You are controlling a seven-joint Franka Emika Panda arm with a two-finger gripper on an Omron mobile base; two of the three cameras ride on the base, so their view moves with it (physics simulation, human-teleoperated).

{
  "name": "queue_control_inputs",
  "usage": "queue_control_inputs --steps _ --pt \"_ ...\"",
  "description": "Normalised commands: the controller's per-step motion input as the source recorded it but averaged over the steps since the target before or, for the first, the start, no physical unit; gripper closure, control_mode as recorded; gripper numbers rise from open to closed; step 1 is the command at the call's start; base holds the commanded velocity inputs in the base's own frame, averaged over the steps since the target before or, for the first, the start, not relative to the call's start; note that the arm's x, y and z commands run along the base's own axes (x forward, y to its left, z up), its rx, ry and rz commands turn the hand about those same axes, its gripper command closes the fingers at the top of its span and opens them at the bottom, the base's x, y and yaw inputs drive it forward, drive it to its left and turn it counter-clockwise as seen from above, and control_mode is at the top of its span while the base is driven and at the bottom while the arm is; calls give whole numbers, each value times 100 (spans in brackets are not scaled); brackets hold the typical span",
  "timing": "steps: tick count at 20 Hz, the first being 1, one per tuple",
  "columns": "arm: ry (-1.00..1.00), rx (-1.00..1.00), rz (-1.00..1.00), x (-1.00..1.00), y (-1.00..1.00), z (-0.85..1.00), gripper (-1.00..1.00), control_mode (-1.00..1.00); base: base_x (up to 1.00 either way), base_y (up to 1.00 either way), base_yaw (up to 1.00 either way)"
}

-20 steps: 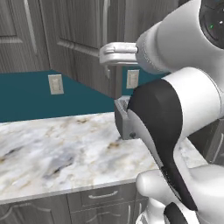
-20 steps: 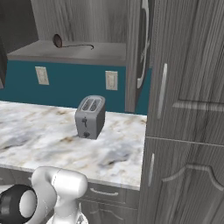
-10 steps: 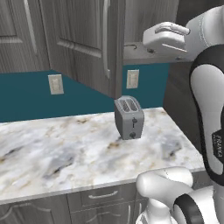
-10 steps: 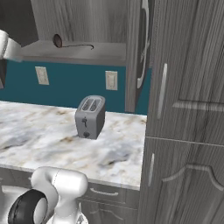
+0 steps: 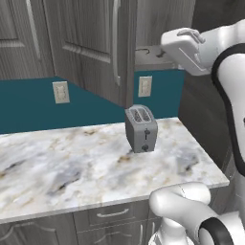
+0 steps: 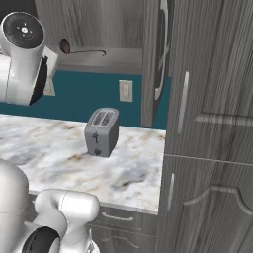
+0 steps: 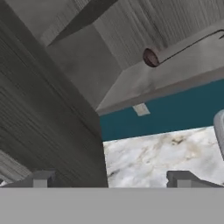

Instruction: Open the cabinet and move the ladle to the pot. Then close the cabinet.

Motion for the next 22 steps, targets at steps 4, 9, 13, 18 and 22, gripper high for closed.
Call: queue_control_inputs --steps 4,9,13,18,22 --pt "0 21 22 78 14 -19 -100 -100 0 0 0" --pt "2 17 23 42 69 -2 -100 -100 0 0 0" --pt "8 15 22 36 76 0 -100 -100 0 0 0" --pt "8 12 21 21 64 2 -100 -100 0 0 0" --pt "2 3 18 -11 76 13 -100 -100 0 0 0"
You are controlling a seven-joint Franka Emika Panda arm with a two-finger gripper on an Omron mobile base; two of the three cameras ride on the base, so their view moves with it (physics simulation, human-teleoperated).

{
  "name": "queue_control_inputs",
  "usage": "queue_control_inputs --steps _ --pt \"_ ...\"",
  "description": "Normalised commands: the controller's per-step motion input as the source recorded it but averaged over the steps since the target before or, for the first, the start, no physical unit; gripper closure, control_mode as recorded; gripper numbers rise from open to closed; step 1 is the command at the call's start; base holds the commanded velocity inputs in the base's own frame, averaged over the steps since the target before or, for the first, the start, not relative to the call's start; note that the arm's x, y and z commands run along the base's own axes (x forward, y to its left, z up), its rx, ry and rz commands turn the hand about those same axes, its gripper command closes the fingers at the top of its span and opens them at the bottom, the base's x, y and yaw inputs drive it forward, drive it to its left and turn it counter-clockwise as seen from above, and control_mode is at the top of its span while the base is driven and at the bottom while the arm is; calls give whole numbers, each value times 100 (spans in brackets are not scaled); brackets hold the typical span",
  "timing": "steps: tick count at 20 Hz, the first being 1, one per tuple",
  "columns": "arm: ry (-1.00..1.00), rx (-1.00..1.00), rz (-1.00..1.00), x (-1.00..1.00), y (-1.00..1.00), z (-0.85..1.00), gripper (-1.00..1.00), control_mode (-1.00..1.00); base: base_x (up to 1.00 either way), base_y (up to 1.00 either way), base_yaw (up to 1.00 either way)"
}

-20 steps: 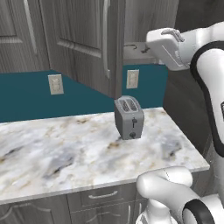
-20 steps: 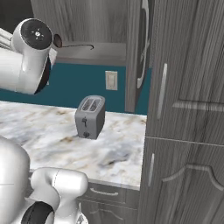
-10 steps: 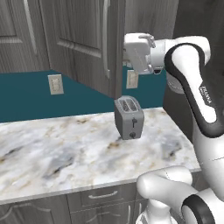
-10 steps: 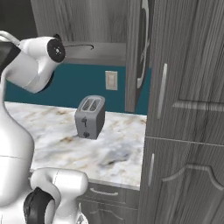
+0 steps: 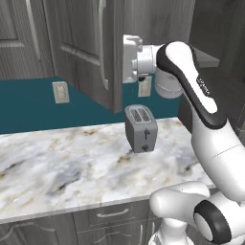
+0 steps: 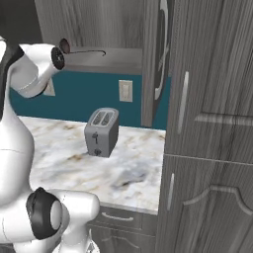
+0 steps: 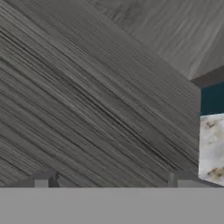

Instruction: Open the cabinet and move the ladle to the pot. Then close the cabinet.

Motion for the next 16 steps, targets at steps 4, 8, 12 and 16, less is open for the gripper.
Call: queue_control_inputs --steps 4,8,12,16 --pt "0 0 15 -30 82 15 -100 -100 0 0 0" --pt "0 0 10 -19 76 12 -100 -100 0 0 0" --pt "-6 -8 -1 -16 -3 23 -100 -100 0 0 0" --pt "-12 -29 -16 0 -81 18 -100 -100 0 0 0"
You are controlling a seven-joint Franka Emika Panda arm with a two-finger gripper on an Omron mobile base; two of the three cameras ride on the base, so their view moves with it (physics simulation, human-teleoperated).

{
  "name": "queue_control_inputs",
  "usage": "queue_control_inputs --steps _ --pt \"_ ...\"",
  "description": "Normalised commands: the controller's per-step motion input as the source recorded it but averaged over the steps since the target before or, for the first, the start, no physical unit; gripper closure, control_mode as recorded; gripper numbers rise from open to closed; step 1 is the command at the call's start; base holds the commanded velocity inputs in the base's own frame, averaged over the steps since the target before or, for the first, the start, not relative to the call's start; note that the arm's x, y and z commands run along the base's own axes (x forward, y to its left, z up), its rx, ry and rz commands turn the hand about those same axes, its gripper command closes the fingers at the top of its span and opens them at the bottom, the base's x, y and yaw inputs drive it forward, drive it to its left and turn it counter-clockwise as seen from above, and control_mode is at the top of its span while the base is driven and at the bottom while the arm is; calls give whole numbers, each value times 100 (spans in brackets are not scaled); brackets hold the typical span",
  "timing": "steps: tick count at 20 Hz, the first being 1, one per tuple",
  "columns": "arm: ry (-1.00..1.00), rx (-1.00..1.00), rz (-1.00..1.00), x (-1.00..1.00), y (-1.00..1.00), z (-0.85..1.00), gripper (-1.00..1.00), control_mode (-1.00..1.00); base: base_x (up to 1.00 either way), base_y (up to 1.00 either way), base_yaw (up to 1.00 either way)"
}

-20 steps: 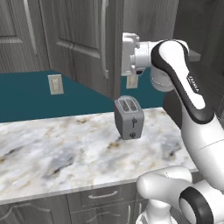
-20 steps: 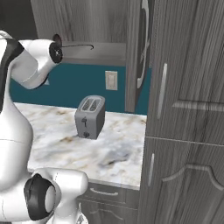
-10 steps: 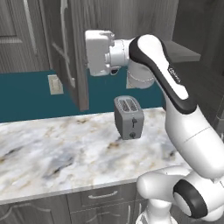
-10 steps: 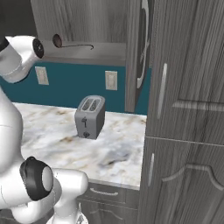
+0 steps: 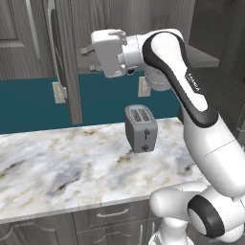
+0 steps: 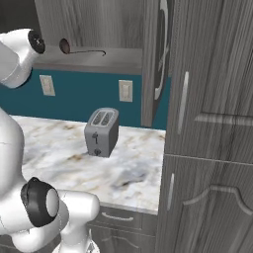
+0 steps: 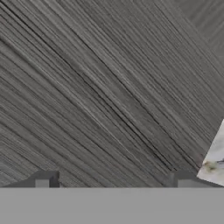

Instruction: Open the cabinet and move the ladle to the pot. Then close the cabinet.

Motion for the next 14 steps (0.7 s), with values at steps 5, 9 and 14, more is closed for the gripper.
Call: queue_control_inputs --steps 5,9,14 --pt "-11 -30 -20 0 -90 13 -100 -100 0 0 0" --pt "-9 -26 -18 13 -54 1 -100 -100 0 0 0" --pt "-5 -21 -17 38 -23 0 -100 -100 0 0 0"
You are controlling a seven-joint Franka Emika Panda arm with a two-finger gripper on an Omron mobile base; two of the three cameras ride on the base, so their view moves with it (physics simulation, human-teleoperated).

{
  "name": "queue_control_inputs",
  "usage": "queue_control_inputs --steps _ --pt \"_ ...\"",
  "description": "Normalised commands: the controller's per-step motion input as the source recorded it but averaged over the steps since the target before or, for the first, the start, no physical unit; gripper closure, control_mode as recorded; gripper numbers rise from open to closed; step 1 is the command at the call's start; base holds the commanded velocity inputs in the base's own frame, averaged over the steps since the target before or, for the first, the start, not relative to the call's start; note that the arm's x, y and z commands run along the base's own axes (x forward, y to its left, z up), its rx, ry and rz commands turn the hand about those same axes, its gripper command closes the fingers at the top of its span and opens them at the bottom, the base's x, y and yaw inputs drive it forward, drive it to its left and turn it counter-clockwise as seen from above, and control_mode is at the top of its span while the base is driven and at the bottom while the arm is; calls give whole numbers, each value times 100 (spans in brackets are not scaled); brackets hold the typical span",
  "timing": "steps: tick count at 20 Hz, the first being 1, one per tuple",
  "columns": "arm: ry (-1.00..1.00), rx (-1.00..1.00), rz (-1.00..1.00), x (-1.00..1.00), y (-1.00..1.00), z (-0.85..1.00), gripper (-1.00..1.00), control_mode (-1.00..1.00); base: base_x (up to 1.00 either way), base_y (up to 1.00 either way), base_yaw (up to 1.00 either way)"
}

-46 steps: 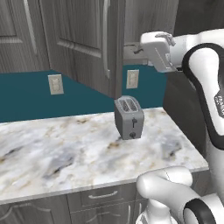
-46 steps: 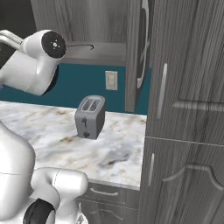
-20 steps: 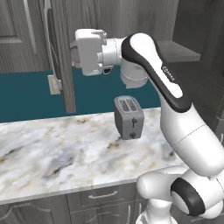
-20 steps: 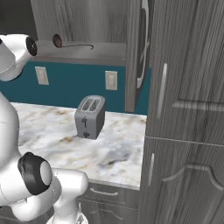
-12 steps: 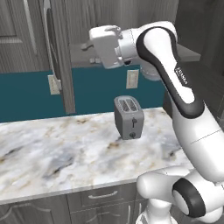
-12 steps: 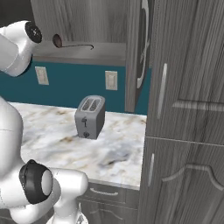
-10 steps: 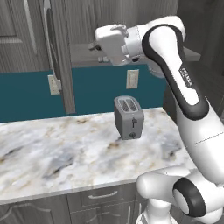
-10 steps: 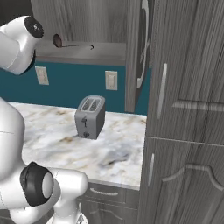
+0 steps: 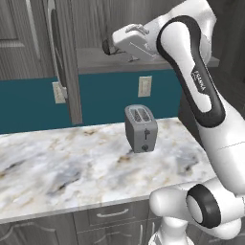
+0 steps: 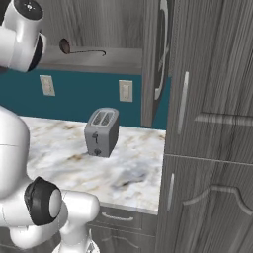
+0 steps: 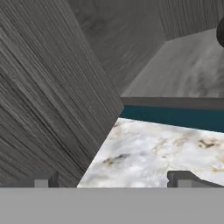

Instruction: Open the cabinet and move the ladle to the pot. Then close the cabinet.

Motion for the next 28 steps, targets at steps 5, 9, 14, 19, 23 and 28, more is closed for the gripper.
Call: queue_control_inputs --steps 5,9,14,19,23,28 --pt "-5 -19 -15 38 -14 0 -100 -100 0 0 0" --pt "-6 -20 -14 32 -7 -3 -100 -100 0 0 0" --pt "-12 -17 -13 38 -7 -24 -100 -100 0 0 0" --pt "-17 -5 -11 55 -5 -30 -100 -100 0 0 0" --pt "-12 0 -8 65 -4 -16 -100 -100 0 0 0" --pt "-2 0 -9 79 -1 -4 -100 -100 0 0 0"
